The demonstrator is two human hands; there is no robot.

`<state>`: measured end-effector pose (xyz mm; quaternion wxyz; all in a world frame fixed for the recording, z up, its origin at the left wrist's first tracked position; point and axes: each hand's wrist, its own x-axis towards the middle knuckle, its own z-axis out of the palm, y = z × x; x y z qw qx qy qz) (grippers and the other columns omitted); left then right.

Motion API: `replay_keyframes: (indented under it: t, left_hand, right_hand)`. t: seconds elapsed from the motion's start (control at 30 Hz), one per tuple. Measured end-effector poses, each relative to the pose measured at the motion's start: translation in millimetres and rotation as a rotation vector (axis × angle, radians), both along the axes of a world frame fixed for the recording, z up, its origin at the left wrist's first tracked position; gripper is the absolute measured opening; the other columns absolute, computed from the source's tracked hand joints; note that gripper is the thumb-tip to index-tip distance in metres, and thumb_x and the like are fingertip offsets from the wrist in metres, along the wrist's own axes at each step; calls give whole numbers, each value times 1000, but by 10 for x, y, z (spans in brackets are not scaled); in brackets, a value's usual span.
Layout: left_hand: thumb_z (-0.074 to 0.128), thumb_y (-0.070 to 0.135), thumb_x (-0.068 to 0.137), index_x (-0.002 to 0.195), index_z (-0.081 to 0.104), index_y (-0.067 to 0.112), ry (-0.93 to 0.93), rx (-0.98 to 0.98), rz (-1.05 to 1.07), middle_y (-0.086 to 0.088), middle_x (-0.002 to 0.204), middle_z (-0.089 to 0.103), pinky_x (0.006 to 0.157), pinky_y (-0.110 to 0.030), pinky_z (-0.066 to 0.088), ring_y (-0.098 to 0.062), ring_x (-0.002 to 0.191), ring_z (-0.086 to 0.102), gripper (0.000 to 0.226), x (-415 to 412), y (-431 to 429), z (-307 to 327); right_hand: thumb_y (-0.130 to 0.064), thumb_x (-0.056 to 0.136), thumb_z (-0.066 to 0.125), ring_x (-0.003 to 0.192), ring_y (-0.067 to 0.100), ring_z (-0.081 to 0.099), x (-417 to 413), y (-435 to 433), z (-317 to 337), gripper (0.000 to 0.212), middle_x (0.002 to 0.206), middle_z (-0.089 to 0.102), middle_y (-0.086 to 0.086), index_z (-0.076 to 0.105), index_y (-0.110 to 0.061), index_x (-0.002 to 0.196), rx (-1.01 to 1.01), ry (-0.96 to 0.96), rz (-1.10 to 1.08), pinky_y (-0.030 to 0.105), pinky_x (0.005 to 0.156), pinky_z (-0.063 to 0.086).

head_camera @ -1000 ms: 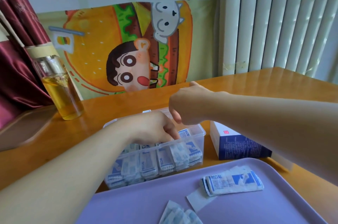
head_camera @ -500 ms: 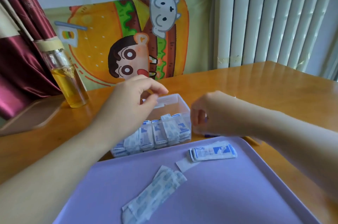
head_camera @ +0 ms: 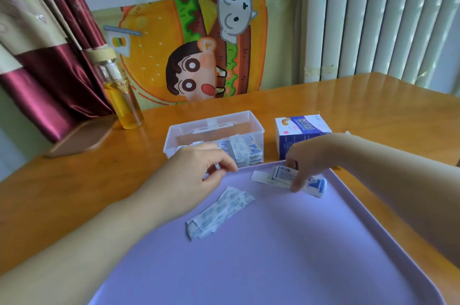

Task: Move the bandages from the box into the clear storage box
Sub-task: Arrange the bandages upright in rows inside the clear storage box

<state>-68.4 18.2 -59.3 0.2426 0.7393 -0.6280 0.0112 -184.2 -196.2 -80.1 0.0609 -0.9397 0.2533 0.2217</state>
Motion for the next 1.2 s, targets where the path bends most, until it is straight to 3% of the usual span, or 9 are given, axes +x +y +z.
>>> replay_keyframes:
  t: [0.13,0.27,0.4,0.5,0.6,0.7,0.83,1.03,1.2]
  left_hand:
    - [56,18,92,89,63,36,-27,83,9,23,89,59,67,-2,34,9,87,51,20,-9,70,43]
    - [58,17,91,84,63,36,68,22,53,21,86,62,66,-3,37,9,83,54,21,-30,107,46]
    - [52,17,95,89,65,26,498,34,176,12,65,68,50,-11,40,0,52,57,17,-55,43,-12]
    - [37,28,101,104,63,18,978,41,309,1,48,58,43,-17,38,-9,37,46,28,20,-51,-82]
    - [25,55,97,111,60,14,1492,70,295,-3,49,53,39,-17,35,-10,35,43,55,118,-59,-118]
    - [26,60,94,111,55,15,1670,122,259,-3,58,57,41,-18,39,-11,42,54,57,213,-62,-222]
    - [58,29,80,87,61,17,1638,137,192,2,55,45,40,-17,37,-7,41,44,14,253,-31,-302]
    - [55,12,88,108,65,13,1507,-32,140,2,59,54,45,-16,43,-6,49,53,23,347,2,-399]
    - [54,10,92,102,66,14,1399,-155,190,4,61,62,47,-16,46,-5,52,57,17,352,0,-425]
  right_hand:
    - [-50,81,64,79,9,59,-50,-40,-36,42,88,63,-5,58,-20,110,99,3,-70,17,63,45]
    - [-50,84,61,74,4,54,-226,-29,15,23,83,60,-10,56,-29,88,203,-181,-87,17,64,41]
    - [-28,86,66,77,12,67,-251,187,172,13,82,67,-1,62,-17,93,773,-635,-149,21,66,51]
    - [-15,90,61,76,23,71,-134,459,219,9,75,67,-4,58,-14,98,1009,-712,-82,25,63,54]
    - [-16,91,60,67,17,71,4,637,145,7,74,64,-8,56,-19,96,731,-750,32,21,57,51]
    - [-18,91,58,64,13,65,125,708,-54,7,74,63,-4,56,-12,93,266,-843,183,20,56,47]
    - [-22,91,59,68,16,50,171,766,-224,5,76,59,-5,59,-21,96,90,-906,301,36,66,46]
    - [-11,91,56,65,9,56,104,667,-179,18,90,48,-12,65,-20,104,154,-1022,197,18,65,46]
    - [-16,94,53,73,17,57,93,629,-223,10,86,50,-3,62,-11,91,150,-947,134,25,66,43]
